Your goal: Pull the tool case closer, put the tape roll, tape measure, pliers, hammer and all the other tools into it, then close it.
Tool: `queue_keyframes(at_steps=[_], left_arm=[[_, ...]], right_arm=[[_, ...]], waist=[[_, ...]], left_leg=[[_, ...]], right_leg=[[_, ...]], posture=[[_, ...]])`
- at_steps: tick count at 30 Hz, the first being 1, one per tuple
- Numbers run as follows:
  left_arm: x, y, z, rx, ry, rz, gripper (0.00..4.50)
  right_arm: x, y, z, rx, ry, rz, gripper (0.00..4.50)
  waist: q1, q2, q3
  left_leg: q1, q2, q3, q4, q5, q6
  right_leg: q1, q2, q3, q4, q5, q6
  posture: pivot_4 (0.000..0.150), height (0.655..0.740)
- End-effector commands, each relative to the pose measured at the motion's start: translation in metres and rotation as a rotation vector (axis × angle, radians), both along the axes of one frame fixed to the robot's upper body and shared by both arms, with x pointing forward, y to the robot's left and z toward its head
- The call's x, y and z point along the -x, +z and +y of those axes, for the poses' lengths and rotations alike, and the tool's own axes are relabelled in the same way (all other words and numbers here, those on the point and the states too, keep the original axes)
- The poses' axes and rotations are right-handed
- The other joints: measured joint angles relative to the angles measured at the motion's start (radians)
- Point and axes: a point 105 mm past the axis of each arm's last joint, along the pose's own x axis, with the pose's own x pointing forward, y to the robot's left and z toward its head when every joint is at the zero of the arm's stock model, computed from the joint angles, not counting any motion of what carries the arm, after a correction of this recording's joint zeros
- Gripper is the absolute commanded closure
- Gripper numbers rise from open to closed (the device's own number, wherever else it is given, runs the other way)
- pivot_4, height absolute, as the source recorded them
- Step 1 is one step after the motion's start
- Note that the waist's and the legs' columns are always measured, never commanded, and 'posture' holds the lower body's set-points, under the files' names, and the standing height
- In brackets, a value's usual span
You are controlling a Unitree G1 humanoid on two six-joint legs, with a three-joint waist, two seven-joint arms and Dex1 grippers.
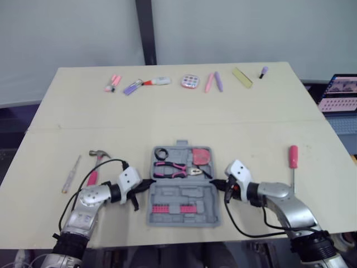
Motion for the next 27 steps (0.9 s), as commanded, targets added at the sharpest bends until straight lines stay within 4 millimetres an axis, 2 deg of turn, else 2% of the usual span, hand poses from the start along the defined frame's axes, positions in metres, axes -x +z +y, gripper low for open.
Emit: queue_keyframes(at_steps=[1, 14, 21, 27], left_arm=[[0.007, 0.003, -0.006, 0.007, -0.030, -0.007, 4.50], [0.006, 0.002, -0.001, -0.011, -0.014, -0.007, 4.50], [0.013, 0.003, 0.017, -0.064, -0.017, 0.020, 4.50], [0.013, 0.014, 0.034, -0.081, 0.025, 0.013, 4.50]], right_arm=[[0.003, 0.003, 0.008, -0.024, 0.024, -0.009, 4.48], [0.003, 0.002, 0.005, -0.017, 0.020, -0.003, 4.48], [0.003, 0.001, -0.014, 0.022, 0.000, -0.002, 4.48], [0.002, 0.007, -0.031, 0.042, -0.028, -0.014, 4.48]], waist=[[-0.001, 0.000, 0.000], [-0.002, 0.000, 0.000], [-0.002, 0.000, 0.000], [-0.001, 0.000, 0.000]], left_leg=[[0.000, 0.000, 0.000, 0.000, 0.000, 0.000], [0.000, 0.000, 0.000, -0.001, 0.000, 0.000], [0.000, 0.000, 0.000, -0.001, 0.000, 0.000], [0.000, 0.000, 0.000, -0.002, 0.000, 0.000]], right_leg=[[0.000, 0.000, 0.000, 0.000, 0.000, 0.000], [0.000, 0.000, 0.000, 0.000, 0.000, 0.000], [-0.001, 0.000, 0.000, 0.000, 0.000, 0.000], [-0.001, 0.000, 0.000, 0.000, 0.000, 0.000]], posture=[[0.150, 0.7400], [0.150, 0.7400], [0.150, 0.7400], [0.150, 0.7400]])
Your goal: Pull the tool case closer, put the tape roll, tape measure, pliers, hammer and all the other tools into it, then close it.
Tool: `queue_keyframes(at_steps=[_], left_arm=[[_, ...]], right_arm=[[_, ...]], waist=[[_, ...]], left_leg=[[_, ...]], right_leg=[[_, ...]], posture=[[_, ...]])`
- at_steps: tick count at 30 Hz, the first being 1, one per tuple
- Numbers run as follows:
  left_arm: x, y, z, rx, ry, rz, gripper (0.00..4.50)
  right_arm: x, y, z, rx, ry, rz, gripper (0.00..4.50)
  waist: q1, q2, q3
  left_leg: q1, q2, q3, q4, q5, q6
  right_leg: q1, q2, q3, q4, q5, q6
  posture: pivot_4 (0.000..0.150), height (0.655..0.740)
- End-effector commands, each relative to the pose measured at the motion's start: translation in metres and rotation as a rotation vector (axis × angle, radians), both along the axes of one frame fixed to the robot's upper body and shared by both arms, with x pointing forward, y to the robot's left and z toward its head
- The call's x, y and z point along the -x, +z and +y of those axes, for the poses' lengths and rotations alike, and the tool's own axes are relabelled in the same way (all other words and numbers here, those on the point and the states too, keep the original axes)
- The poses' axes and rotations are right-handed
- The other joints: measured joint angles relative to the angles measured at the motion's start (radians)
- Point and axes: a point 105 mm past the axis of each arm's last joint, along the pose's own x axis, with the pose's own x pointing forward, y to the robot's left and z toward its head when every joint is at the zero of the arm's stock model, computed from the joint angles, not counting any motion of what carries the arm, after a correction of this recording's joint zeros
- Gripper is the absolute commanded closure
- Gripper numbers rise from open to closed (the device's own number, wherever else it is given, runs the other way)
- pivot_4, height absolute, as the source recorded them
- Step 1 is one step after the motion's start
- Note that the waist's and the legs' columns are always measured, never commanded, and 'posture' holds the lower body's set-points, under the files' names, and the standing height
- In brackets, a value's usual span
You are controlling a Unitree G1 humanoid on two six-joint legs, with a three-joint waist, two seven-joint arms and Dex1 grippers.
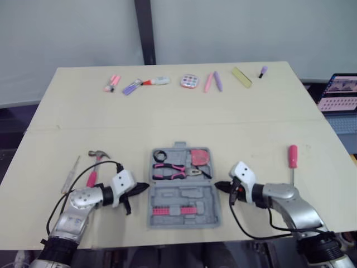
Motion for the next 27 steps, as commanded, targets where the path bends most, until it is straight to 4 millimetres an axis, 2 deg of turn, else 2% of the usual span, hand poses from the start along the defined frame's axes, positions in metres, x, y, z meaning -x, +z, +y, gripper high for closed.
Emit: queue_keyframes(at_steps=[1, 3, 7, 10, 14, 17, 20, 22, 24, 27], left_arm=[[0.003, 0.013, 0.006, 0.023, 0.011, -0.011, 4.50], [0.006, 0.020, 0.006, 0.056, 0.006, -0.008, 4.50], [0.026, 0.062, 0.006, 0.203, -0.031, -0.019, 4.50], [0.042, 0.073, 0.014, 0.204, -0.043, -0.017, 4.50], [0.066, 0.077, 0.030, 0.185, -0.007, -0.014, 4.50], [0.088, 0.072, 0.047, 0.158, 0.058, 0.009, 3.62], [0.099, 0.068, 0.053, 0.141, 0.076, 0.013, 2.11], [0.104, 0.068, 0.056, 0.152, 0.107, -0.005, 1.14], [0.112, 0.065, 0.059, 0.162, 0.131, -0.019, 0.10], [0.121, 0.059, 0.062, 0.153, 0.156, -0.034, 0.00]], right_arm=[[-0.001, 0.011, -0.012, -0.010, -0.017, -0.027, 4.48], [0.001, 0.015, -0.016, -0.012, -0.017, -0.031, 4.48], [0.020, 0.038, -0.020, -0.059, 0.038, -0.032, 4.48], [0.036, 0.047, -0.021, -0.072, 0.078, -0.016, 4.48], [0.057, 0.047, -0.026, -0.054, 0.107, 0.035, 4.48], [0.073, 0.045, -0.030, -0.059, 0.129, 0.088, 4.50], [0.079, 0.044, -0.032, -0.072, 0.127, 0.116, 3.63], [0.085, 0.040, -0.033, -0.072, 0.130, 0.139, 2.71], [0.091, 0.037, -0.033, -0.079, 0.133, 0.164, 1.61], [0.098, 0.034, -0.033, -0.087, 0.135, 0.186, 0.28]], waist=[[0.000, 0.000, 0.000], [0.001, 0.000, 0.000], [0.000, 0.000, 0.000], [0.000, 0.000, 0.000], [-0.001, 0.000, 0.001], [0.000, -0.001, 0.001], [0.002, -0.001, 0.001], [0.007, -0.001, 0.001], [0.007, -0.002, 0.001], [0.004, -0.002, 0.000]], left_leg=[[0.000, 0.000, 0.000, 0.000, 0.000, 0.000], [0.000, 0.000, 0.000, 0.000, 0.000, 0.000], [-0.002, 0.000, 0.000, -0.001, 0.000, 0.000], [-0.001, 0.000, 0.000, -0.002, 0.000, 0.000], [0.000, 0.000, 0.001, -0.005, 0.000, 0.000], [0.000, 0.000, 0.001, -0.005, -0.001, 0.001], [0.000, 0.000, 0.001, -0.004, -0.001, 0.002], [0.001, 0.000, 0.001, -0.004, -0.002, 0.003], [0.000, 0.000, 0.001, -0.004, -0.002, 0.003], [0.000, 0.000, 0.001, -0.005, -0.001, 0.002]], right_leg=[[0.000, 0.000, 0.000, 0.000, 0.000, 0.000], [0.000, 0.000, 0.000, 0.000, 0.000, 0.000], [0.000, 0.000, 0.000, 0.001, 0.000, 0.000], [0.001, 0.000, 0.000, -0.002, 0.000, 0.000], [0.001, 0.000, 0.000, -0.005, 0.000, 0.000], [0.001, 0.000, 0.001, -0.006, 0.000, 0.000], [0.002, 0.000, 0.001, -0.007, 0.000, 0.000], [0.003, 0.000, 0.000, -0.007, 0.000, 0.000], [0.003, 0.000, 0.000, -0.007, 0.000, 0.000], [0.003, 0.000, 0.000, -0.009, 0.000, 0.000]], posture=[[0.150, 0.7400], [0.150, 0.7400], [0.150, 0.7400], [0.150, 0.7400], [0.150, 0.7400], [0.150, 0.7400], [0.150, 0.7400], [0.150, 0.7400], [0.150, 0.7400], [0.150, 0.7400]])
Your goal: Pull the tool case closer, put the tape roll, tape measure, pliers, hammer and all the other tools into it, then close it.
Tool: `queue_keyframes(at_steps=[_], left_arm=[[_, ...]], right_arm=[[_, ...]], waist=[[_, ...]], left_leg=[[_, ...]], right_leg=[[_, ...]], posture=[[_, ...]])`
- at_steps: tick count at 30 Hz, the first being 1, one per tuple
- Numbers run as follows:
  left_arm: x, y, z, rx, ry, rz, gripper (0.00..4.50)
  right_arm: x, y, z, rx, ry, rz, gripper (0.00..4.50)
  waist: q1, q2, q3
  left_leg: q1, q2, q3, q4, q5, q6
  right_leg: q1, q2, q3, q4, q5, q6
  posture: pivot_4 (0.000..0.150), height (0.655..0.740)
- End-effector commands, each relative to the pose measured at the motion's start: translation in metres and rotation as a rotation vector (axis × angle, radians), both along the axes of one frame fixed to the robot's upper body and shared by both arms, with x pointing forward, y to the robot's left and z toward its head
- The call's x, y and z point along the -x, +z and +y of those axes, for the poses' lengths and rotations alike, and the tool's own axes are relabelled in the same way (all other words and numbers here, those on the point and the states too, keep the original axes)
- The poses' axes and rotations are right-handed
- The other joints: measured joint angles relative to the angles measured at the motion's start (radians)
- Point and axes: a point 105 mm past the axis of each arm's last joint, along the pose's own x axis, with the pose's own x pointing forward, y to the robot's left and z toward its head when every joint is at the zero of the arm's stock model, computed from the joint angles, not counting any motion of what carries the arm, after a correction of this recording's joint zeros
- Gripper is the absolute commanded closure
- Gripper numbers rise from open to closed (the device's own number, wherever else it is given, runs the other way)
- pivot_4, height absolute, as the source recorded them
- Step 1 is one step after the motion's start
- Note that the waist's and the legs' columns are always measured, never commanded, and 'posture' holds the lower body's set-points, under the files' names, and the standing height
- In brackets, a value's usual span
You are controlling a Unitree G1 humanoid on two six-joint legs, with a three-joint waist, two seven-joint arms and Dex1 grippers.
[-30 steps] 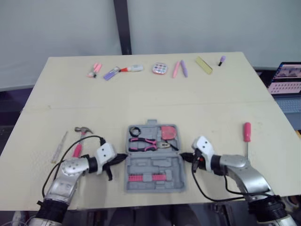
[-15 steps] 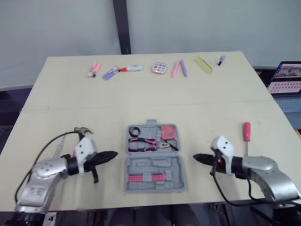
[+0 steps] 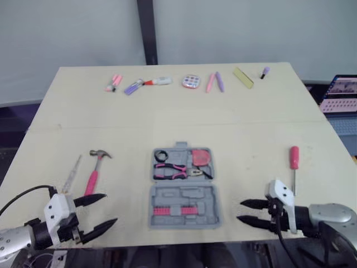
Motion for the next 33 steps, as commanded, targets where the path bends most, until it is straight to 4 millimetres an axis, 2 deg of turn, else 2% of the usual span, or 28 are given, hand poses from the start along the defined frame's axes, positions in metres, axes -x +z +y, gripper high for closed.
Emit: queue_keyframes(at_steps=[1, 5, 19, 23, 26, 33], left_arm=[[0.011, 0.001, 0.003, -0.021, 0.010, -0.036, 0.00], [0.019, -0.005, 0.004, -0.014, 0.018, -0.011, 0.00], [0.012, -0.005, -0.004, 0.009, 0.008, -0.022, 0.00], [-0.015, 0.000, 0.002, 0.054, 0.231, -0.015, 0.00], [-0.031, -0.002, 0.027, -0.049, 0.523, 0.061, 0.00], [-0.035, 0.012, 0.038, 0.059, 0.724, 0.070, 0.00]], right_arm=[[0.005, 0.007, 0.001, -0.014, 0.024, -0.013, 0.12], [0.001, 0.003, -0.004, 0.000, 0.001, -0.022, 0.12], [-0.005, 0.006, -0.002, -0.018, 0.023, -0.062, 0.12], [-0.014, 0.019, 0.005, -0.015, 0.048, -0.222, 0.12], [-0.019, 0.052, 0.015, -0.176, 0.095, -0.409, 0.12], [-0.011, 0.050, 0.023, -0.176, 0.259, -0.450, 0.12]], waist=[[-0.002, 0.000, 0.000], [-0.003, -0.001, 0.000], [-0.002, -0.001, -0.001], [0.000, -0.001, -0.001], [-0.002, -0.002, -0.001], [-0.004, -0.002, -0.001]], left_leg=[[0.000, 0.000, 0.000, 0.000, 0.000, 0.000], [0.001, 0.000, 0.000, 0.000, 0.000, 0.000], [0.001, 0.000, 0.000, 0.001, 0.000, 0.000], [0.001, 0.000, 0.000, 0.001, 0.000, 0.001], [0.001, 0.000, -0.001, 0.001, 0.000, 0.001], [0.001, 0.000, -0.001, 0.000, 0.000, -0.001]], right_leg=[[0.000, 0.000, 0.000, 0.000, 0.000, 0.000], [0.000, 0.000, 0.000, 0.000, 0.000, 0.000], [0.000, 0.000, 0.000, 0.001, 0.000, 0.000], [0.000, 0.000, 0.000, 0.001, 0.000, 0.000], [0.000, 0.000, 0.000, 0.002, 0.000, 0.000], [0.000, 0.000, 0.000, 0.003, 0.000, 0.000]], posture=[[0.150, 0.7400], [0.150, 0.7400], [0.150, 0.7400], [0.150, 0.7400], [0.150, 0.7400], [0.150, 0.7400]])
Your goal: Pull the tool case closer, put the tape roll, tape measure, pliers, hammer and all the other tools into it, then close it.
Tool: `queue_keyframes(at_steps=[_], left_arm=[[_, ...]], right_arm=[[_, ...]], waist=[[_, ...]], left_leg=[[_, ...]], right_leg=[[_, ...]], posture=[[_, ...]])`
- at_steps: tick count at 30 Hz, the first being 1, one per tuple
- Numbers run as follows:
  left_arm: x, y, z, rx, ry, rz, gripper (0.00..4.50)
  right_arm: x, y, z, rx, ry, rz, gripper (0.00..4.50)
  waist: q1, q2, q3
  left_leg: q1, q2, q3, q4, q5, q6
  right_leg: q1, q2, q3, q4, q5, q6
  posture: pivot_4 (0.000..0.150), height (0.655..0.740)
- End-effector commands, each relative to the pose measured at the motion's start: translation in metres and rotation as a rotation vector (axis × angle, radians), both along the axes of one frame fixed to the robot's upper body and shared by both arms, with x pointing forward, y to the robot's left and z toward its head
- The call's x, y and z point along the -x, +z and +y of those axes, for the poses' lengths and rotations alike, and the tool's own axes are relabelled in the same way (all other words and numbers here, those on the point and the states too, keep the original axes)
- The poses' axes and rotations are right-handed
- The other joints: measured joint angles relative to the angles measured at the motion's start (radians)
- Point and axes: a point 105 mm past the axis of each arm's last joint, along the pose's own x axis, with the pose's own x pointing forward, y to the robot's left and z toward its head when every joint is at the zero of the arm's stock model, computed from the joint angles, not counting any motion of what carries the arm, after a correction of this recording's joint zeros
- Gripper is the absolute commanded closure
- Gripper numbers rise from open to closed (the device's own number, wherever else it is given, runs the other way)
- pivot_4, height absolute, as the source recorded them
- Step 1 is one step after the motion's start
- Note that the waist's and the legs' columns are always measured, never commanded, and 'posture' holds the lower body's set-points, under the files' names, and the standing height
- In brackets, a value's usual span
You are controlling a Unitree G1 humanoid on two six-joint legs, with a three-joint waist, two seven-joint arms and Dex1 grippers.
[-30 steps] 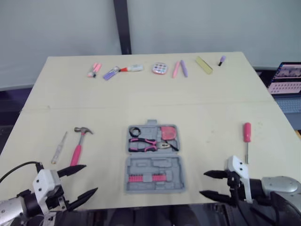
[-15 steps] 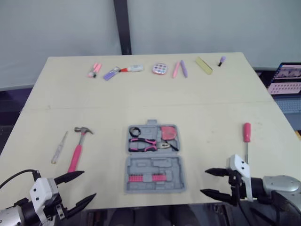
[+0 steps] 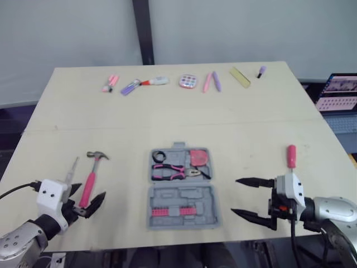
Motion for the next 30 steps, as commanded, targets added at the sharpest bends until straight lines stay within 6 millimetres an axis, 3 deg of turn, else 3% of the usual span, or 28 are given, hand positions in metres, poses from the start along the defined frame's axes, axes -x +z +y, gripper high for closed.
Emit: queue_keyframes(at_steps=[1, 5, 11, 16, 23, 30], left_arm=[[0.004, 0.009, 0.008, 0.018, 0.099, -0.014, 0.00], [0.007, 0.012, 0.022, 0.016, 0.164, -0.006, 0.00], [-0.012, 0.038, 0.070, 0.007, 0.297, -0.034, 0.00], [-0.021, 0.031, 0.088, -0.056, 0.299, 0.095, 0.00], [-0.055, 0.020, 0.090, -0.098, 0.261, 0.148, 0.00], [-0.074, 0.007, 0.098, -0.147, 0.253, 0.171, 0.00]], right_arm=[[0.004, 0.003, 0.004, -0.009, 0.070, -0.029, 0.12], [0.004, 0.005, 0.007, -0.018, 0.090, -0.033, 0.12], [0.001, 0.011, 0.005, -0.024, 0.093, -0.041, 0.12], [-0.002, 0.008, 0.003, -0.009, 0.074, -0.042, 0.12], [-0.005, 0.007, 0.005, -0.005, 0.036, -0.049, 0.12], [-0.006, 0.007, 0.003, 0.010, -0.001, -0.049, 0.12]], waist=[[0.001, 0.000, 0.000], [0.001, 0.000, 0.000], [0.006, -0.001, -0.001], [-0.001, 0.000, -0.001], [0.002, 0.000, -0.001], [0.000, -0.001, -0.001]], left_leg=[[0.000, 0.000, 0.000, 0.000, 0.000, 0.000], [0.000, 0.000, 0.000, 0.001, 0.000, -0.001], [0.000, 0.000, -0.001, 0.002, 0.001, -0.002], [0.000, 0.000, 0.000, 0.000, 0.001, -0.002], [0.000, 0.000, 0.000, 0.000, 0.001, -0.003], [0.000, 0.000, 0.000, -0.001, 0.002, -0.003]], right_leg=[[0.000, 0.000, 0.000, 0.000, 0.000, 0.000], [0.000, 0.000, 0.000, 0.001, 0.000, 0.000], [0.000, 0.000, -0.001, 0.002, 0.000, 0.000], [-0.001, 0.000, 0.000, 0.002, -0.001, -0.001], [-0.002, 0.000, 0.000, 0.003, -0.001, -0.001], [-0.003, 0.000, 0.000, 0.005, -0.001, -0.001]], posture=[[0.150, 0.7400], [0.150, 0.7400], [0.150, 0.7400], [0.150, 0.7400], [0.150, 0.7400], [0.150, 0.7400]])
